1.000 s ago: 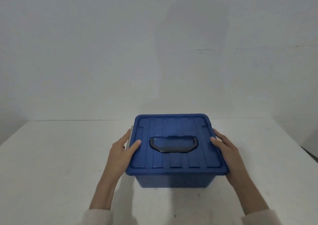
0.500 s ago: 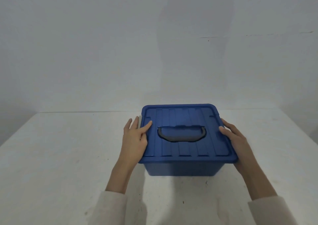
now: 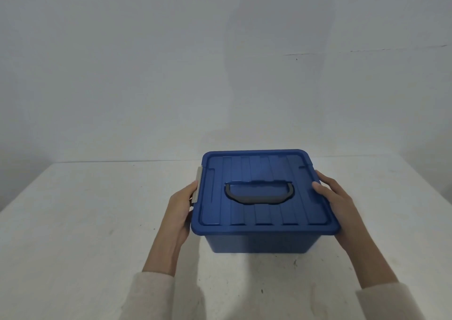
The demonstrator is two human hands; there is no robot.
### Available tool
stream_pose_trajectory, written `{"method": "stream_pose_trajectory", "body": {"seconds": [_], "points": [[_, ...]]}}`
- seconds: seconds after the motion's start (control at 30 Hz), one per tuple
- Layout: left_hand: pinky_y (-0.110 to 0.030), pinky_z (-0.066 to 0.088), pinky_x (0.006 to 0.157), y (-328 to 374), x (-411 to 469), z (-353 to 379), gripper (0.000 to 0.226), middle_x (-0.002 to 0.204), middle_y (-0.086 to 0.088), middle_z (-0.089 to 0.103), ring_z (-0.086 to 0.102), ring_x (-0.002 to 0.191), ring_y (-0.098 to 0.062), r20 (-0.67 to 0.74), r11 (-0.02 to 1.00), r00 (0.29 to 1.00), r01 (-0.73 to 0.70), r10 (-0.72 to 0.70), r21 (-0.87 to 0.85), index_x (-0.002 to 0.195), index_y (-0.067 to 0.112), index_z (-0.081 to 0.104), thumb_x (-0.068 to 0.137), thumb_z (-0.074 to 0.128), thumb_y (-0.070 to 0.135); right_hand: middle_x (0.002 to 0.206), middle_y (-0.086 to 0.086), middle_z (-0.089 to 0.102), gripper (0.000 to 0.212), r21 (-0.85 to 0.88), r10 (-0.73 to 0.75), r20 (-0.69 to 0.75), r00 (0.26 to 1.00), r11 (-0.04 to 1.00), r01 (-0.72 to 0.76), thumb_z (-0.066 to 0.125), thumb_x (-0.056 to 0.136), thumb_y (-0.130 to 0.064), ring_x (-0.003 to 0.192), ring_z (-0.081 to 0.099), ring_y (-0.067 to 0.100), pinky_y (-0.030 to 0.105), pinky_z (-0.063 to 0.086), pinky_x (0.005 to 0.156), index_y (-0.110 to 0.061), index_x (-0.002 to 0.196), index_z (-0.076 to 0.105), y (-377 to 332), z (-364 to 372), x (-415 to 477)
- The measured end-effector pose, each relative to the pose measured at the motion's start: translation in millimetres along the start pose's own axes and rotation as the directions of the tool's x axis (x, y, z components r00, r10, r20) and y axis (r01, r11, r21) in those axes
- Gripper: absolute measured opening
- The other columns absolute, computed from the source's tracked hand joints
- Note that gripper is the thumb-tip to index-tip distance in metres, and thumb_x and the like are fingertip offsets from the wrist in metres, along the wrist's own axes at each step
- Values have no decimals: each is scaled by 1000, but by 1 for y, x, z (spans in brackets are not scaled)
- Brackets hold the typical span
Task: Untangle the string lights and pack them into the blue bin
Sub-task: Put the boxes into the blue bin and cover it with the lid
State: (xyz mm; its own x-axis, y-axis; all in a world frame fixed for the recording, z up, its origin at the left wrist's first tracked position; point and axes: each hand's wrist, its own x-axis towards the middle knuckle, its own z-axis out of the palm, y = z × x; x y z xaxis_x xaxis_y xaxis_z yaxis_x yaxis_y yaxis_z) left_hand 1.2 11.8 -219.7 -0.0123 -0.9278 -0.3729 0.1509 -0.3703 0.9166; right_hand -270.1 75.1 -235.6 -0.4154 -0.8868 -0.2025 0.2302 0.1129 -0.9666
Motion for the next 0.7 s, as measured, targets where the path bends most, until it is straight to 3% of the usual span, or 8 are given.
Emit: {"method": "stream_pose_trajectory", "body": {"seconds": [0.1, 0.27, 0.4, 0.53, 0.7], "points": [[-34, 54, 64, 0, 2, 1, 32, 90, -12, 71, 65, 78, -26, 5, 998, 998, 59, -59, 19, 94, 15, 68, 91, 52, 42, 100, 3, 67, 31, -15, -3, 3, 1000, 1000, 3, 57, 91, -23, 86, 66, 24, 35, 58, 59, -28, 122, 57, 0, 0, 0], [-37, 57, 67, 6, 6, 0, 45, 94, -11, 74, 69, 85, -27, 72, 993, 993, 90, -96, 82, 101, 17, 70, 81, 59, 55, 102, 5, 66, 32, -40, -6, 5, 1000, 999, 7, 56, 92, -22, 89, 65, 27, 40, 56, 69, -26, 124, 55, -1, 0, 0], [-39, 58, 75, 11, 10, -2, 42, 95, -12, 73, 67, 83, -25, 52, 987, 998, 22, -31, 162, 102, 6, 67, 86, 60, 44, 101, 4, 66, 31, -55, -6, -5, 1000, 998, 6, 56, 92, -22, 88, 65, 27, 38, 56, 66, -26, 122, 56, -2, 2, -1], [-31, 53, 57, 8, 14, 4, 34, 92, -12, 66, 63, 71, -21, -38, 962, 999, -3, 14, 275, 102, 4, 57, 85, 66, 31, 103, 6, 66, 31, -76, -8, -1, 1000, 997, 8, 55, 92, -22, 89, 65, 28, 38, 56, 66, -27, 123, 55, -2, 3, -1], [-29, 51, 55, 7, 13, 7, 36, 93, -10, 65, 63, 72, -21, -46, 967, 998, -21, 34, 253, 106, 5, 54, 85, 66, 31, 103, 6, 67, 32, -90, -2, -7, 1000, 996, 2, 55, 92, -21, 90, 64, 28, 40, 56, 70, -26, 124, 56, -5, 3, -2]]}}
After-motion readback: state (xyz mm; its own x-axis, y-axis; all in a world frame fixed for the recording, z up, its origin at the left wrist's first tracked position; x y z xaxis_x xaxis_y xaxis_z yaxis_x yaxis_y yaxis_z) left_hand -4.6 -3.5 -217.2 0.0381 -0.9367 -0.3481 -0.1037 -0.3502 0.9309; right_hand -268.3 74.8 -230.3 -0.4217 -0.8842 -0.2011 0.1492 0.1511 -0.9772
